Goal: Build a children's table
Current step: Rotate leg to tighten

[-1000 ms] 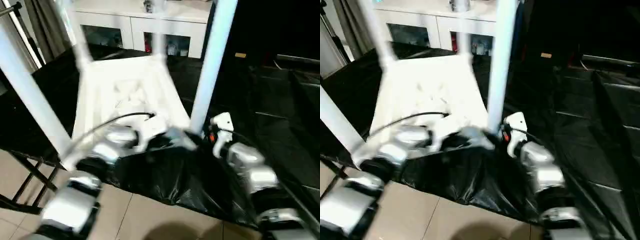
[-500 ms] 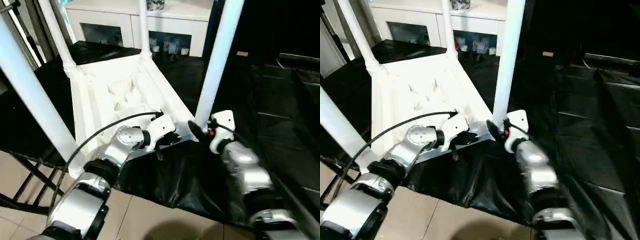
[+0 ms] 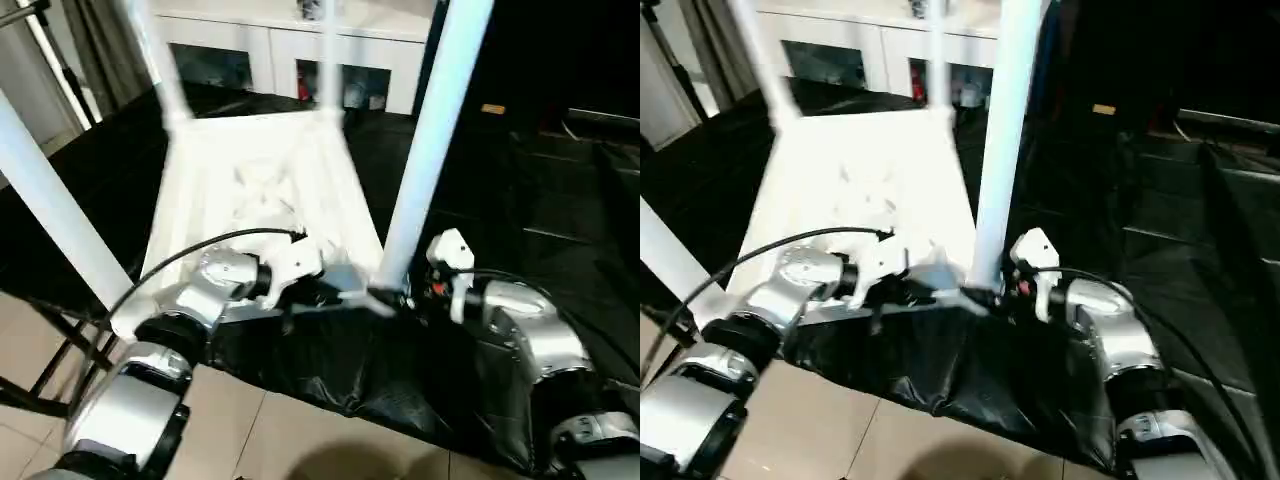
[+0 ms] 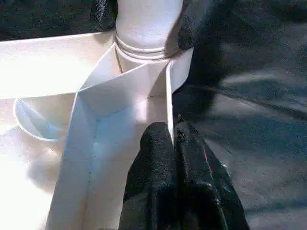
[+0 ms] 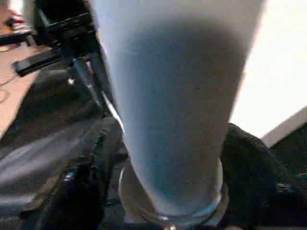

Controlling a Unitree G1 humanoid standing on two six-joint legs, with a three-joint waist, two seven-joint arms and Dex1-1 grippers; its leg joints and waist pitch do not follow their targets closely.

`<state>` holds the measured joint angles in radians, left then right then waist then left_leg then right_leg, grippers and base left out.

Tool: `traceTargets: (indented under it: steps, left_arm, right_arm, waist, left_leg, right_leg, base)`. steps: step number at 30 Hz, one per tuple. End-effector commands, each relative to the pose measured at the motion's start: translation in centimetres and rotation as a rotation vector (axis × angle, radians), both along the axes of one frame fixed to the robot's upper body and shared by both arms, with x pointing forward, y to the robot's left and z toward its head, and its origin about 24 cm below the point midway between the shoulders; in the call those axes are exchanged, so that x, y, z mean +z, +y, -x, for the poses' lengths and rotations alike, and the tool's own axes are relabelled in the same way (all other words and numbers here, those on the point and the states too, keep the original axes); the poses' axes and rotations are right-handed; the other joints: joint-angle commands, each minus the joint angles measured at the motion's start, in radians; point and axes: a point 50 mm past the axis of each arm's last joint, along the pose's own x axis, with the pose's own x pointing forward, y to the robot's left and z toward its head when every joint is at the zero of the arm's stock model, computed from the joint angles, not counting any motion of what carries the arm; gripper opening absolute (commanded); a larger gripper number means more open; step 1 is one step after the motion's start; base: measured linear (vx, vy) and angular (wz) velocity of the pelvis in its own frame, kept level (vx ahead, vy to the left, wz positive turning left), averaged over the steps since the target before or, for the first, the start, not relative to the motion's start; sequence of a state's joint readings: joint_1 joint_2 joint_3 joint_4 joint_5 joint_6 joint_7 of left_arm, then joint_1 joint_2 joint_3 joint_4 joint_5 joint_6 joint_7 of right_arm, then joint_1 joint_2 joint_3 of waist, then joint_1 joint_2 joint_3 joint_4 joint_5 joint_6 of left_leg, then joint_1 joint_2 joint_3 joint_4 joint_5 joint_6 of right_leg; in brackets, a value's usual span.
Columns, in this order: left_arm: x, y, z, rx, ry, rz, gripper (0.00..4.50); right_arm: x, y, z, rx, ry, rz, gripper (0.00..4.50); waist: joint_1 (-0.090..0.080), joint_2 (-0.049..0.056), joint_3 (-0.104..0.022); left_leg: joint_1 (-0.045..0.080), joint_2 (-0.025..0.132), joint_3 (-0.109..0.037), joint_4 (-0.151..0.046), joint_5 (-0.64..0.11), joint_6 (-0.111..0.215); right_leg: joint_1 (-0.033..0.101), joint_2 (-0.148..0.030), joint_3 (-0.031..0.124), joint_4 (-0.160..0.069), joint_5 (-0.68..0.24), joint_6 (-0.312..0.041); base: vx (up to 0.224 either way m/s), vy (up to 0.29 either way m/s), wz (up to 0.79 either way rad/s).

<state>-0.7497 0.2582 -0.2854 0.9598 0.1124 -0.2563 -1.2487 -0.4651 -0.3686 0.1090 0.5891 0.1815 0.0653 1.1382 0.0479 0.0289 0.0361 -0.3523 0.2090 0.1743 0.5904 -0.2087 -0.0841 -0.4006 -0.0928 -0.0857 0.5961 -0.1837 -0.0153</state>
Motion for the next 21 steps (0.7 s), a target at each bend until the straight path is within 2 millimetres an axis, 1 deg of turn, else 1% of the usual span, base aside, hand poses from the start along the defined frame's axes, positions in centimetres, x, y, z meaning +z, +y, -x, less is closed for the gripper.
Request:
traceTargets:
  steps: [1, 4, 6, 9, 12, 13, 14, 15, 16, 17, 18, 19, 20, 21]
  left_arm:
    - [-1.1, -0.2, 0.7, -0.067, 0.046, -0.079, 0.0]
    - [-1.0, 0.0, 0.6, -0.068, 0.048, -0.084, 0.0]
    - [-0.9, 0.2, 0.5, -0.067, 0.049, -0.085, 0.0]
    - [-0.9, 0.3, 0.3, -0.043, 0.047, -0.083, 0.0]
    - [-0.9, 0.4, 0.1, -0.005, 0.038, -0.08, 0.0]
    - [-1.0, 0.4, -0.2, 0.069, 0.029, -0.072, 0.0]
    - [-1.0, 0.3, -0.4, 0.092, 0.025, -0.07, 0.0]
    - [-1.1, 0.2, -0.6, 0.142, 0.018, -0.055, 0.0]
    - [-1.2, 0.0, -0.6, 0.168, 0.014, -0.05, 0.0]
    - [-1.2, 0.0, -0.6, 0.168, 0.014, -0.05, 0.0]
    - [-1.3, -0.1, -0.7, 0.181, 0.012, -0.048, 0.0]
    - [-1.4, -0.5, -0.7, 0.205, 0.007, -0.041, 0.0]
    - [-1.7, -1.5, -0.7, 0.254, 0.0, -0.021, 0.0]
    - [-1.7, -1.6, -0.7, 0.257, -0.001, -0.02, 0.0]
  right_arm:
    - [0.1, 1.6, 0.4, 0.122, 0.026, -0.01, 2.88]
    - [0.0, 1.9, 0.7, 0.165, 0.049, -0.005, 2.83]
    - [-0.1, 2.0, 0.8, 0.174, 0.055, -0.005, 2.59]
    - [-0.3, 2.1, 0.8, 0.152, 0.06, -0.014, 2.44]
    - [-0.5, 2.0, 0.7, 0.102, 0.048, -0.018, 2.42]
    - [-0.8, 1.8, 0.5, 0.002, 0.023, -0.017, 2.42]
    - [-0.9, 1.7, 0.4, -0.031, 0.016, -0.015, 2.41]
    - [-1.4, 1.4, 0.2, -0.127, 0.003, 0.013, 2.39]
    - [-1.7, 1.2, 0.0, -0.194, -0.006, 0.025, 2.35]
    - [-1.7, 1.2, 0.0, -0.194, -0.006, 0.025, 2.32]
    - [-1.9, 1.1, -0.1, -0.232, -0.011, 0.03, 2.26]
    - [-2.2, 1.0, -0.3, -0.315, -0.018, 0.034, 2.18]
    - [-2.7, 0.8, -0.8, -0.494, -0.013, 0.034, 2.11]
    - [-2.8, 0.8, -0.8, -0.504, -0.012, 0.034, 2.11]
  waist:
    - [0.001, -0.012, -0.059]
    - [0.006, -0.01, -0.058]
    - [0.009, -0.011, -0.058]
    - [0.009, -0.012, -0.059]
    - [0.009, -0.011, -0.057]
    - [0.009, -0.011, -0.055]
    - [0.006, -0.01, -0.052]
    - [0.004, -0.011, -0.051]
    - [0.002, -0.012, -0.048]
    - [0.0, -0.012, -0.047]
    - [-0.004, -0.014, -0.046]
    - [-0.011, -0.009, -0.044]
    - [-0.016, -0.009, -0.044]
    - [-0.019, -0.009, -0.043]
  left_leg:
    - [-0.003, 0.025, 0.005, -0.061, -0.1, 0.136]
    - [-0.001, 0.025, 0.006, -0.061, -0.105, 0.125]
    - [-0.001, 0.025, 0.006, -0.062, -0.109, 0.118]
    - [-0.002, 0.025, 0.005, -0.063, -0.105, 0.112]
    - [-0.001, 0.024, 0.006, -0.064, -0.113, 0.108]
    - [-0.001, 0.024, 0.005, -0.066, -0.124, 0.099]
    - [0.0, 0.024, 0.005, -0.068, -0.15, 0.085]
    - [0.001, 0.022, 0.005, -0.069, -0.163, 0.075]
    - [0.006, 0.02, 0.004, -0.071, -0.184, 0.059]
    - [0.006, 0.02, 0.003, -0.073, -0.193, 0.052]
    - [0.004, 0.017, 0.001, -0.076, -0.205, 0.044]
    - [0.004, 0.017, -0.001, -0.079, -0.225, 0.035]
    - [0.003, 0.017, -0.002, -0.079, -0.228, 0.033]
    - [0.003, 0.017, -0.003, -0.08, -0.231, 0.028]
  right_leg:
    - [0.061, -0.05, 0.044, -0.052, -0.062, -0.284]
    - [0.06, -0.051, 0.044, -0.054, -0.078, -0.282]
    - [0.06, -0.051, 0.044, -0.055, -0.089, -0.277]
    - [0.062, -0.051, 0.044, -0.054, -0.082, -0.275]
    - [0.06, -0.05, 0.044, -0.057, -0.099, -0.27]
    - [0.06, -0.051, 0.044, -0.059, -0.122, -0.262]
    - [0.057, -0.053, 0.045, -0.066, -0.168, -0.251]
    - [0.057, -0.053, 0.045, -0.069, -0.2, -0.242]
    - [0.053, -0.053, 0.044, -0.078, -0.266, -0.22]
    - [0.052, -0.054, 0.045, -0.081, -0.298, -0.21]
    - [0.053, -0.053, 0.044, -0.086, -0.353, -0.187]
    - [0.05, -0.051, 0.043, -0.093, -0.393, -0.166]
    - [0.049, -0.051, 0.044, -0.094, -0.394, -0.165]
    - [0.048, -0.051, 0.044, -0.093, -0.396, -0.165]
  base:
    - [0.0, 0.0, 0.0]
    - [0.0, 0.0, 0.0]
    - [0.0, 0.0, 0.0]
    - [0.0, 0.0, 0.0]
    - [0.0, 0.0, 0.0]
    - [0.0, 0.0, 0.0]
    - [0.0, 0.0, 0.0]
    - [0.0, 0.0, 0.0]
    - [0.0, 0.0, 0.0]
    - [0.0, 0.0, 0.0]
    - [0.0, 0.0, 0.0]
    - [0.0, 0.0, 0.0]
    - [0.0, 0.0, 0.0]
    - [0.0, 0.0, 0.0]
